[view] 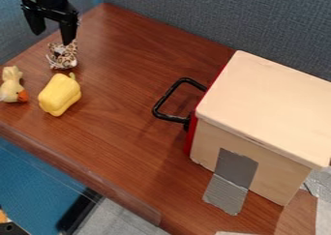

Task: Move the yellow object and place it on the middle left side of the table

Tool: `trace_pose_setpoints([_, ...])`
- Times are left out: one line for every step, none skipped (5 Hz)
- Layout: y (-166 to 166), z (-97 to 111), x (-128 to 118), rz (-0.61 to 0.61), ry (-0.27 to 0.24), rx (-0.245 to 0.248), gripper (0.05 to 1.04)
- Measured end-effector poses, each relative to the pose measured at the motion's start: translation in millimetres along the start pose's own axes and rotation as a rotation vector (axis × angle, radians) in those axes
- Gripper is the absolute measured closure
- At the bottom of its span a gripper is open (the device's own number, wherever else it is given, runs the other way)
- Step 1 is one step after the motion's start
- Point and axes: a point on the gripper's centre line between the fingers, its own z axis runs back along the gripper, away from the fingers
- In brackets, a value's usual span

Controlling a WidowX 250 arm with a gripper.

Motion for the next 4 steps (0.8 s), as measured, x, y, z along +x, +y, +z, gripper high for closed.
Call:
trace_pose_setpoints([-3.2, -10.7, -6.4, 0.003, 0.03, -0.015, 0.082])
trace_pose_setpoints([-17.5, 1.2, -26.8, -0.004, 0.045, -0.039, 0.082])
trace_pose_setpoints([-33.8, 31.5, -32.6, -0.025, 0.007, -0.079, 0.082])
trace_pose_setpoints([-49.0, 42.3, -54.4, -0.076, 0.001, -0.1, 0.082])
